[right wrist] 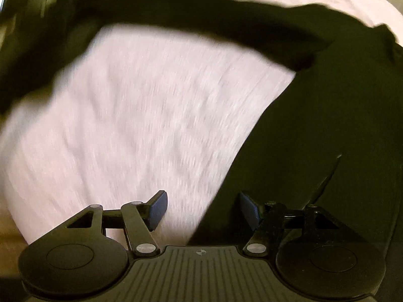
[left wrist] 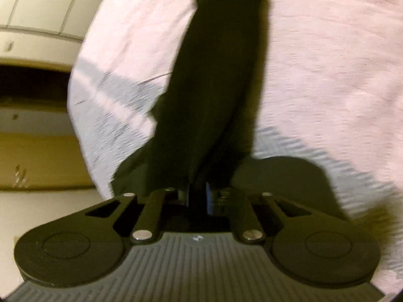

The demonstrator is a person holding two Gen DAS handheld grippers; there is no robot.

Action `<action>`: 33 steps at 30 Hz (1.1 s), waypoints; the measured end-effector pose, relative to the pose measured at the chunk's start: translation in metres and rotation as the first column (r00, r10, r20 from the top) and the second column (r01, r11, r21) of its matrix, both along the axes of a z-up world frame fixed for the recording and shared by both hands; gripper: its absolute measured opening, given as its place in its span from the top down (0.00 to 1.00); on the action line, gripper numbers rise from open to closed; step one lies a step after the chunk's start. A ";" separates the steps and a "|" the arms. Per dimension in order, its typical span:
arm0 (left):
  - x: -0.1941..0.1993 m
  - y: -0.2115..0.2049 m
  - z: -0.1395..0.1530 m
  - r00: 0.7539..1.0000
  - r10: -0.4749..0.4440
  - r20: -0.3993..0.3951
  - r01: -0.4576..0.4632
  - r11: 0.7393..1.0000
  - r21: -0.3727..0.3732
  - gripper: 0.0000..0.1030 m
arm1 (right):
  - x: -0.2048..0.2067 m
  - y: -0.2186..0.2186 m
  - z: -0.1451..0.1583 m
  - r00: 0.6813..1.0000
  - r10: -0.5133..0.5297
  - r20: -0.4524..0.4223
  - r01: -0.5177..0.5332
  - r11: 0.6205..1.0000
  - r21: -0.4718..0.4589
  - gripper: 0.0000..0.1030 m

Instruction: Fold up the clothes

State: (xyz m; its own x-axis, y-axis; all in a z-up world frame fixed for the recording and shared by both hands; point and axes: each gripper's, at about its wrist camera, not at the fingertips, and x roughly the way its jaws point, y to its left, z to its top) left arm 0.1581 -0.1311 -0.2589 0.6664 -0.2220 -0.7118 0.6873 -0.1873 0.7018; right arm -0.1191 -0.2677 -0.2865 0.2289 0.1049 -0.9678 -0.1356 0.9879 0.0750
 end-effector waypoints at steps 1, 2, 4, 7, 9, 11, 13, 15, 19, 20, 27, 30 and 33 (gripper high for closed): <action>0.004 0.001 0.005 1.000 0.024 -0.007 -0.024 1.000 -0.011 0.91 | -0.003 0.003 -0.005 0.999 0.028 -0.024 -0.028 0.999 -0.025 0.55; 0.005 -0.002 0.009 0.998 0.051 -0.041 -0.052 0.998 -0.026 0.91 | -0.008 0.002 -0.006 0.999 0.031 -0.039 -0.033 0.999 -0.041 0.80; 0.002 0.001 0.012 0.995 0.061 -0.084 -0.064 0.998 -0.026 0.91 | -0.016 -0.005 -0.005 0.998 -0.002 -0.063 0.000 0.999 -0.043 0.93; -0.009 0.004 0.010 0.994 0.047 -0.101 -0.048 0.999 -0.003 0.91 | -0.028 -0.018 -0.001 0.995 -0.051 -0.081 0.051 0.999 -0.009 0.94; -0.010 0.002 0.011 0.993 0.052 -0.105 -0.054 0.999 -0.011 0.91 | -0.033 -0.023 0.008 0.995 -0.051 -0.091 0.052 0.999 0.001 0.95; 0.000 0.001 0.014 0.989 0.083 -0.126 -0.089 0.995 -0.038 0.89 | -0.043 -0.029 0.017 0.994 -0.054 -0.097 0.055 0.998 0.005 0.96; 0.011 0.001 0.017 0.976 0.140 -0.166 -0.152 0.986 -0.066 0.82 | -0.055 -0.039 0.024 0.991 -0.070 -0.109 0.070 0.998 -0.004 0.96; 0.017 0.003 0.017 0.969 0.168 -0.182 -0.183 0.980 -0.073 0.76 | -0.061 -0.044 0.022 0.988 -0.079 -0.134 0.075 0.997 -0.029 0.96; 0.011 0.001 0.014 0.975 0.143 -0.169 -0.153 0.987 -0.049 0.76 | -0.058 -0.042 0.020 0.987 -0.091 -0.132 0.088 0.996 -0.029 0.95; 0.011 0.002 0.017 0.973 0.145 -0.179 -0.158 0.986 -0.056 0.76 | -0.054 -0.039 0.026 0.989 -0.092 -0.112 0.091 0.996 -0.021 0.93; 0.018 0.013 0.054 0.943 0.188 -0.273 -0.240 0.956 -0.170 0.75 | -0.010 -0.022 0.067 0.982 -0.141 0.123 0.126 0.985 0.122 0.43; 0.035 0.022 0.082 0.899 0.236 -0.368 -0.343 0.903 -0.259 0.73 | 0.013 -0.021 0.065 0.978 -0.157 0.133 0.137 0.979 0.153 0.43; 0.066 0.034 0.108 0.824 0.315 -0.471 -0.499 0.798 -0.339 0.69 | 0.032 -0.016 0.064 0.976 -0.158 0.151 0.130 0.975 0.180 0.43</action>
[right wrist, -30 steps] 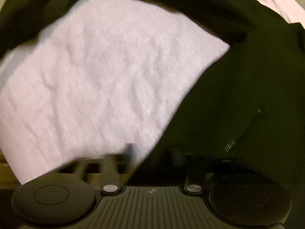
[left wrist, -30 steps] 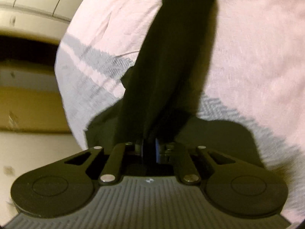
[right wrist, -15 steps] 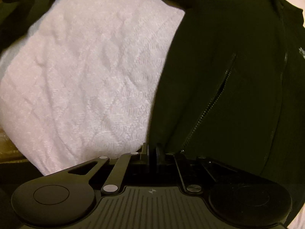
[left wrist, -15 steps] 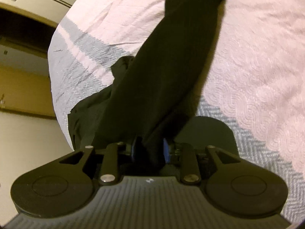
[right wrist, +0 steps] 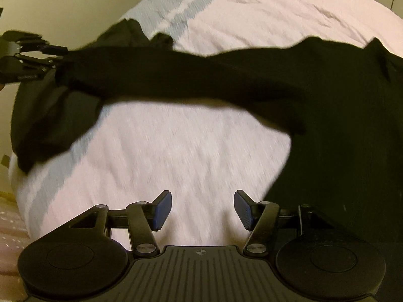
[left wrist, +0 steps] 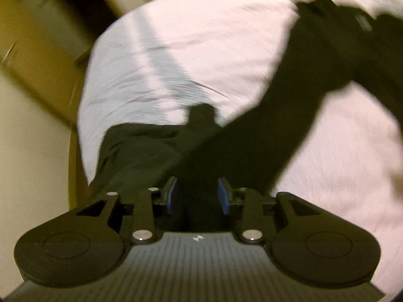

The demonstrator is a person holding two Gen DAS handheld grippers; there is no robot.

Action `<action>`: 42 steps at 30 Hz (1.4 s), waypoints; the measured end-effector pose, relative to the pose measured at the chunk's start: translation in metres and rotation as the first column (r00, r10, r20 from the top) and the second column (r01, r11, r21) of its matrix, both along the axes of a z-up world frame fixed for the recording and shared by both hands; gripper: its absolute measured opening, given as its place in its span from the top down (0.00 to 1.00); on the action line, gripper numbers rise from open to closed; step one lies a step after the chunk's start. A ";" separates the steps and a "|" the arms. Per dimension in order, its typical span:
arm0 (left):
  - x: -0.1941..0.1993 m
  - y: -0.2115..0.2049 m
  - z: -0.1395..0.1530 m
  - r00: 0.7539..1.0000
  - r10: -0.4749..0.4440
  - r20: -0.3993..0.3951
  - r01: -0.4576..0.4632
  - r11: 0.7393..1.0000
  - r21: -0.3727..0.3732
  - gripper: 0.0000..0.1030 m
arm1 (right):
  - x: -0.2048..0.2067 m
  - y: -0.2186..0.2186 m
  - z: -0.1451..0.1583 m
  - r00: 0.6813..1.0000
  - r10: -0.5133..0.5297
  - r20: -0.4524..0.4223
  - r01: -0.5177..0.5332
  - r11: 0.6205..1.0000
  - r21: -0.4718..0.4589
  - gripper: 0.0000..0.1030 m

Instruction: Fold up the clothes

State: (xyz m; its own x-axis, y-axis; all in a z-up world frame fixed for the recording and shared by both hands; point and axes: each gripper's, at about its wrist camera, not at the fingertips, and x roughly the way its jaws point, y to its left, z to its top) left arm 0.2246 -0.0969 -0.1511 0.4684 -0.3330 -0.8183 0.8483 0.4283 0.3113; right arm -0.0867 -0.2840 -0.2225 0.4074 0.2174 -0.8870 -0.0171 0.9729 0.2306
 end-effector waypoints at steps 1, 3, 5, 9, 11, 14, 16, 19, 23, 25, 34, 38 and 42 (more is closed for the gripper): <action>0.013 0.004 0.006 0.998 0.060 -0.019 -0.061 0.997 -0.037 0.68 | 0.006 0.002 -0.002 1.000 0.004 0.001 -0.004 1.000 0.001 0.43; 0.038 0.008 0.010 0.984 0.164 -0.064 -0.168 0.983 -0.070 0.67 | 0.012 0.002 -0.004 1.000 0.006 -0.006 -0.006 1.000 -0.003 0.43; 0.066 0.008 -0.001 0.952 0.265 -0.155 -0.276 0.959 -0.058 0.62 | 0.011 0.000 -0.003 1.000 -0.008 -0.019 0.008 1.000 -0.004 0.43; 0.079 -0.006 -0.042 0.948 0.288 -0.139 -0.275 0.956 0.107 0.64 | 0.000 -0.023 -0.014 0.992 -0.121 -0.040 0.120 0.992 -0.030 0.43; 0.070 -0.010 -0.053 0.972 0.226 -0.069 -0.215 0.966 0.141 0.64 | -0.014 -0.040 -0.015 0.981 -0.188 -0.053 0.185 0.981 -0.054 0.43; 0.064 -0.010 -0.053 0.975 0.221 -0.035 -0.214 0.967 0.137 0.64 | -0.040 -0.072 -0.012 0.948 -0.309 -0.079 0.302 0.950 -0.082 0.43; 0.063 -0.008 -0.049 0.971 0.238 -0.023 -0.233 0.964 0.127 0.65 | -0.061 -0.094 -0.007 0.914 -0.396 -0.083 0.388 0.916 -0.096 0.43; 0.042 -0.008 -0.030 0.976 0.204 0.073 -0.211 0.971 0.109 0.66 | -0.095 -0.123 0.001 0.858 -0.507 -0.089 0.494 0.860 -0.129 0.43; -0.004 -0.020 -0.007 0.985 0.134 0.104 -0.139 0.989 0.043 0.66 | -0.146 -0.159 0.008 0.782 -0.616 -0.096 0.596 0.784 -0.173 0.43; -0.032 -0.028 0.003 0.990 0.098 0.100 -0.099 0.995 0.009 0.66 | -0.175 -0.179 0.012 0.744 -0.662 -0.095 0.636 0.744 -0.204 0.43; -0.194 -0.089 -0.027 0.903 -0.088 -0.421 0.054 0.994 -0.090 0.60 | -0.310 -0.280 0.019 0.632 -0.769 -0.102 0.733 0.635 -0.246 0.43; -0.267 -0.112 -0.058 0.870 -0.098 -0.483 0.087 0.995 -0.047 0.54 | -0.347 -0.328 0.001 0.671 -0.728 -0.142 0.709 0.686 -0.164 0.43; -0.315 -0.120 -0.088 0.843 -0.010 -0.537 0.014 1.000 0.003 0.54 | -0.366 -0.369 -0.034 0.725 -0.660 -0.197 0.677 0.736 0.025 0.43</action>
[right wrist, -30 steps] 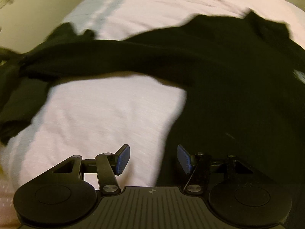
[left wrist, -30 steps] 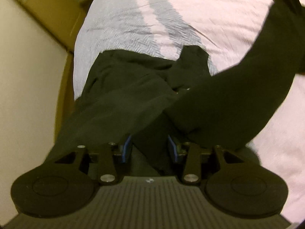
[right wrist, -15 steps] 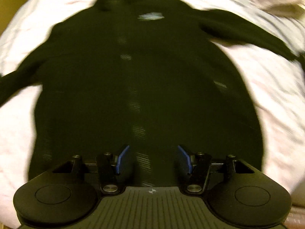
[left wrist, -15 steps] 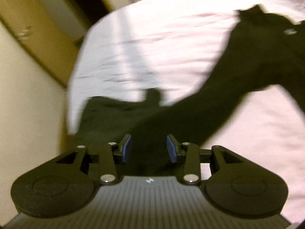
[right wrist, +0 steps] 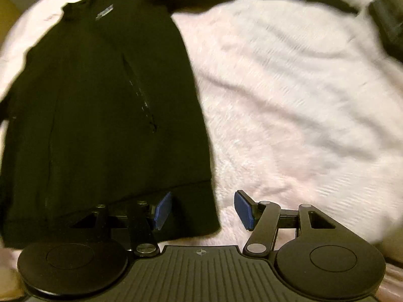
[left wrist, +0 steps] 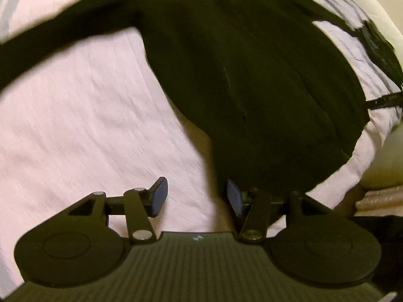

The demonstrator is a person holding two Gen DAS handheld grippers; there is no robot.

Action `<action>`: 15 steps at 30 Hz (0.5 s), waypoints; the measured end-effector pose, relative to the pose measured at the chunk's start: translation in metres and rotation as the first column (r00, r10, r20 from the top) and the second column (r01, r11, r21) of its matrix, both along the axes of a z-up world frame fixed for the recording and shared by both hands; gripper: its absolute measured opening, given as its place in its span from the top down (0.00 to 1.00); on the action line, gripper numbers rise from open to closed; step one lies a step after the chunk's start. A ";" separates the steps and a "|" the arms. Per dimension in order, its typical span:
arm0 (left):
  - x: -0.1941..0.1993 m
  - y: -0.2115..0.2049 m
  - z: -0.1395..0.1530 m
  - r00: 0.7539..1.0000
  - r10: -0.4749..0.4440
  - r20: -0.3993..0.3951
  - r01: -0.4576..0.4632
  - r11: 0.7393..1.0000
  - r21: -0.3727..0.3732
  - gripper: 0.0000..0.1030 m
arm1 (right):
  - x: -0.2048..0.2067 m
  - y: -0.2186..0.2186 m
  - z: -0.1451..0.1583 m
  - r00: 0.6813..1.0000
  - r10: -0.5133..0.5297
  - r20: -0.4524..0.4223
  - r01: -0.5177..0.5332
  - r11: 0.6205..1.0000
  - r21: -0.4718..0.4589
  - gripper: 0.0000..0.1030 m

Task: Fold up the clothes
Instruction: 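Lay the jacket flat front up and open both grippers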

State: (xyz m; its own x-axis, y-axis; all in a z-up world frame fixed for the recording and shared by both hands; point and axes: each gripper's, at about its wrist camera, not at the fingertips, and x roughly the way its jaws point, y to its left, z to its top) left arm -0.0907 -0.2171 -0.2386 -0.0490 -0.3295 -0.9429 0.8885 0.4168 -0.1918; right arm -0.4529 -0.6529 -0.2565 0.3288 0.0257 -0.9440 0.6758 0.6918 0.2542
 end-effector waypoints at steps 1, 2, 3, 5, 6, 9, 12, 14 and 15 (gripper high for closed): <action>-0.007 0.001 -0.007 0.999 0.038 -0.009 -0.038 0.999 0.014 0.54 | -0.001 -0.008 -0.010 1.000 0.012 0.029 -0.014 0.998 0.062 0.43; -0.011 0.000 -0.015 0.997 0.075 -0.019 -0.074 0.997 0.034 0.54 | -0.001 -0.013 -0.019 0.998 0.027 0.048 -0.033 0.992 0.120 0.43; -0.015 0.001 -0.022 0.994 0.107 -0.023 -0.106 0.993 0.053 0.53 | 0.001 -0.016 -0.028 0.997 0.049 0.064 -0.060 0.983 0.175 0.43; -0.021 0.002 -0.030 0.984 0.176 -0.039 -0.172 0.982 0.074 0.54 | 0.004 -0.019 -0.038 0.992 0.102 0.080 -0.118 0.967 0.226 0.52; -0.022 0.003 -0.032 0.976 0.211 -0.051 -0.206 0.975 0.077 0.58 | 0.007 -0.020 -0.040 0.990 0.124 0.074 -0.138 0.963 0.233 0.71; -0.023 0.005 -0.024 0.963 0.242 -0.121 -0.236 0.970 0.063 0.97 | 0.005 -0.033 -0.034 0.991 0.116 0.061 -0.129 0.953 0.275 0.96; -0.028 0.011 -0.006 0.972 0.200 -0.121 -0.196 0.980 0.046 0.97 | -0.006 -0.041 -0.005 0.986 0.153 0.073 -0.168 0.945 0.280 0.98; -0.029 0.016 0.003 0.976 0.183 -0.121 -0.179 0.983 0.043 0.97 | -0.014 -0.045 0.003 0.984 0.171 0.044 -0.177 0.945 0.274 0.98; -0.031 0.017 0.001 0.974 0.193 -0.121 -0.187 0.981 0.055 0.97 | -0.018 -0.046 0.004 0.984 0.178 0.021 -0.177 0.946 0.270 0.98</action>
